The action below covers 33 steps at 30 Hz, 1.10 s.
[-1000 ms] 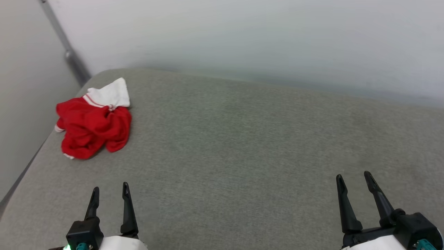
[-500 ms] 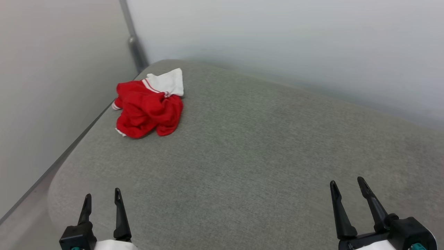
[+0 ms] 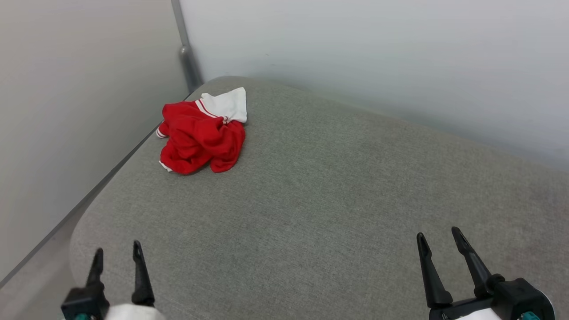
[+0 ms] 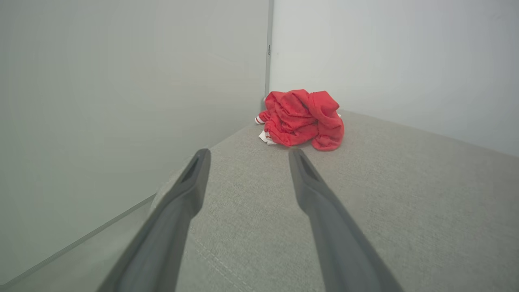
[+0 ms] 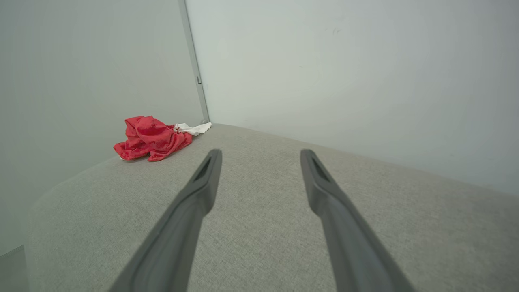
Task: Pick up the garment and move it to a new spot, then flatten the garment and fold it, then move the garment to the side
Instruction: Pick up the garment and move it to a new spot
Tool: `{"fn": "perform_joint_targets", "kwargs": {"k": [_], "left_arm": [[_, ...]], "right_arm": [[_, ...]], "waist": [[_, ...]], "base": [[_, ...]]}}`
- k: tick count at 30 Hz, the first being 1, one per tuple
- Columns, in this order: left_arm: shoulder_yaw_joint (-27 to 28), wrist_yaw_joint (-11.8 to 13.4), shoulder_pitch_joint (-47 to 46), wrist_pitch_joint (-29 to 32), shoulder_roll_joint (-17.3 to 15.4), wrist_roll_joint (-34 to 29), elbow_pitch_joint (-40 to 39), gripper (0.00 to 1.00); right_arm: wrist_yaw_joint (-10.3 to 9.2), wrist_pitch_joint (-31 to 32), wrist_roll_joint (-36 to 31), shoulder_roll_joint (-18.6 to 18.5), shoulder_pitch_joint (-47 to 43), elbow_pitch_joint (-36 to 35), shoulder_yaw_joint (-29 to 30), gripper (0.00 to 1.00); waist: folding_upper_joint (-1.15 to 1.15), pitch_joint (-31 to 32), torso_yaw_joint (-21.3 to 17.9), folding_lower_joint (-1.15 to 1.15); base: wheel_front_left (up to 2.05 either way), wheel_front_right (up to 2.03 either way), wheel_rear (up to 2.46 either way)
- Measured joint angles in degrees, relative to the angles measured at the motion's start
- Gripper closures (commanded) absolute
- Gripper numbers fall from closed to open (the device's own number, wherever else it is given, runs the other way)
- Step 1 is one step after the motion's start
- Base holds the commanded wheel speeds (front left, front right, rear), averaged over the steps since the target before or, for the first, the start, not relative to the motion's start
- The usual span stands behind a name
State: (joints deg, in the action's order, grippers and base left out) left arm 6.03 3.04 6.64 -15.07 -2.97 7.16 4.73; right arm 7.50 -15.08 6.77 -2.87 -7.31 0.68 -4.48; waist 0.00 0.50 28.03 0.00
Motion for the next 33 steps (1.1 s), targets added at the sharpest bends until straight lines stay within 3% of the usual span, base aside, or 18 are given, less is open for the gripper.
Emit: {"fn": "perform_joint_targets", "kwargs": {"k": [5,11,20,27,33], "left_arm": [[3.13,-2.97,-6.49,0.00,-2.27,-0.23,0.86,0.00],[8.16,-6.28,-19.31,-0.01,-6.25,3.75,5.25,0.00],[11.69,-9.61,-41.65,0.02,-17.80,10.28,16.52,0.00],[9.14,-10.26,-55.92,3.38,-27.25,13.19,26.58,0.00],[-0.36,-10.40,-61.18,14.67,-35.12,19.97,31.82,0.00]], "right_arm": [[0.00,0.00,-1.49,0.00,0.44,-0.44,0.26,0.00],[0.00,0.00,-4.23,0.01,3.72,-1.88,1.80,0.00],[0.00,0.00,-9.91,0.02,10.53,-6.55,4.97,0.00],[0.01,0.00,-12.93,0.02,13.54,-10.38,6.09,0.00],[0.00,0.00,-14.15,0.01,14.93,-13.77,6.20,0.00]], "waist": [[0.00,-1.78,-1.38,0.00],[0.00,-6.29,-3.54,0.00],[0.00,-17.47,-7.55,0.01],[0.00,-25.89,-10.79,0.02],[0.00,-30.96,-13.35,0.02]], "base": [[0.00,0.00,0.00],[0.00,0.00,0.00],[0.00,0.00,0.00],[0.00,0.00,0.00],[0.00,0.00,0.00]]}}
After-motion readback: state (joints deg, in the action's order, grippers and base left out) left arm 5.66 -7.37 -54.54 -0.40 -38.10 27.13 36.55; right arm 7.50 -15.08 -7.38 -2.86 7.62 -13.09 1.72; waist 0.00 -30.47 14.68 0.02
